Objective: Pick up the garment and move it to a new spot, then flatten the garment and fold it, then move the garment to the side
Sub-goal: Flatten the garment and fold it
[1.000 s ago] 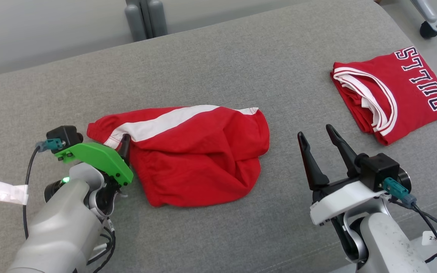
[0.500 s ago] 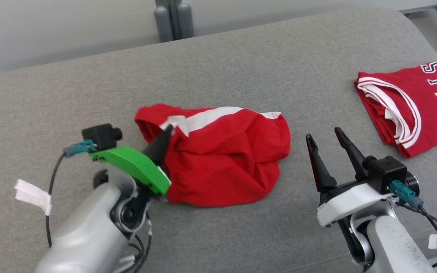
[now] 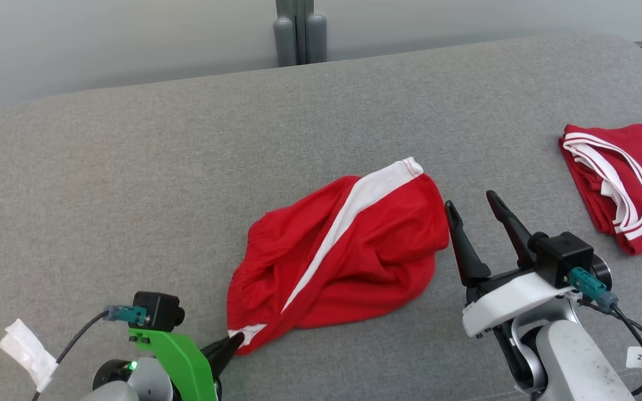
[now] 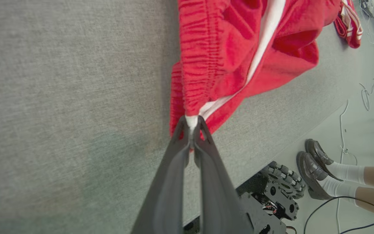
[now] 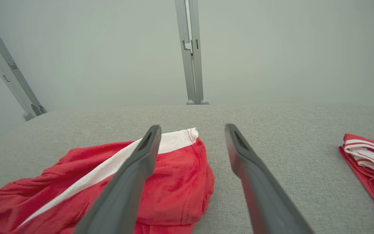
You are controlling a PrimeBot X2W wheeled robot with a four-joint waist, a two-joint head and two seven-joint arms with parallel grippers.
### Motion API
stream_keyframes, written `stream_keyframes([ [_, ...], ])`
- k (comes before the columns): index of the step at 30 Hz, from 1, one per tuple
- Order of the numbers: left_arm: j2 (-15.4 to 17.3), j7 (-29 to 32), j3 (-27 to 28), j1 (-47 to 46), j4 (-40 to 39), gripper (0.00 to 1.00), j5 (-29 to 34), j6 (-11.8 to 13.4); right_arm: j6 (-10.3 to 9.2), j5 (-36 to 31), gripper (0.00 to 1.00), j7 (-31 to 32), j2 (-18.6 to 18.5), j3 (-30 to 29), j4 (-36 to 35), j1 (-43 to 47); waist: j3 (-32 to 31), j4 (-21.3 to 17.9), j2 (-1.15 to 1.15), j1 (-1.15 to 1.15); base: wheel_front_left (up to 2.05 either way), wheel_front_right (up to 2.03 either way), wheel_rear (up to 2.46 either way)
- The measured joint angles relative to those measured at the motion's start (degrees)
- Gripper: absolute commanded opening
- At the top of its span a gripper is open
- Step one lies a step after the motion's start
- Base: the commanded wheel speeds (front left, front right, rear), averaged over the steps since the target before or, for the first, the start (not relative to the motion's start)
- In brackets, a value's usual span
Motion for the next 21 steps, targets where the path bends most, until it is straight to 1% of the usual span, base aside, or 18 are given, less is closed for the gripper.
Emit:
stream_keyframes([
  [3, -0.3, -1.1, -0.7, -0.2, 1.6, 0.00, 2.4, 2.0, 0.00, 0.0, 1.00, 0.0, 0.0, 0.1, 0.1, -0.1, -0.1, -0.2, 0.00, 0.00, 0.00, 0.00, 0.00],
  [4, -0.6, -2.3, -0.6, -0.4, 2.6, 0.56, 3.8, 2.8, 0.00, 0.0, 1.00, 0.0, 0.0, 0.1, 0.2, -0.1, -0.1, -0.3, 0.00, 0.00, 0.00, 0.00, 0.00],
  [5, -1.0, -3.8, -0.5, -0.8, 3.7, 1.00, 5.0, 3.6, 0.00, 0.0, 1.00, 0.0, 0.0, 0.1, 0.2, -0.1, -0.2, -0.3, 0.00, 0.00, 0.00, 0.00, 0.00],
  [7, -2.1, -6.4, 0.1, -1.5, 5.5, 1.00, 6.4, 4.5, 0.00, 0.0, 1.00, 0.0, 0.0, 0.2, 0.3, -0.1, -0.3, -0.5, 0.00, 0.00, 0.00, 0.00, 0.00],
  [11, -3.9, -10.4, 1.5, -1.5, 7.9, 1.00, 7.1, 5.1, 0.00, 0.1, 1.00, 0.0, -0.4, 0.0, 0.4, -0.1, -1.0, -0.8, 0.00, 0.00, 0.00, 0.00, 0.00],
  [13, -4.2, -13.8, 3.5, -1.3, 8.4, 1.00, 6.7, 5.6, 0.00, 0.1, 1.00, 0.2, -0.7, -0.3, 0.4, -0.1, -1.4, -0.8, 0.00, 0.00, 0.00, 0.00, 0.00],
  [16, -4.8, -19.4, 6.9, 0.0, 8.8, 1.00, 5.6, 5.6, 0.00, 0.1, 1.00, 0.6, -0.8, -0.7, 0.2, 0.2, -2.0, -0.7, 0.00, 0.00, 0.00, 0.00, 0.00],
  [19, -5.6, -22.3, 10.1, 1.3, 9.2, 1.00, 5.7, 5.5, 0.00, 0.0, 1.00, 1.2, -1.0, -1.3, 0.0, 0.6, -2.4, -0.1, 0.00, 0.00, 0.00, 0.00, 0.00],
  [21, -6.7, -23.1, 13.6, 1.7, 9.5, 1.00, 7.2, 4.9, 0.00, -0.3, 1.00, 1.7, -1.1, -1.4, -0.2, 0.8, -2.8, 0.4, 0.00, 0.00, 0.00, 0.00, 0.00],
])
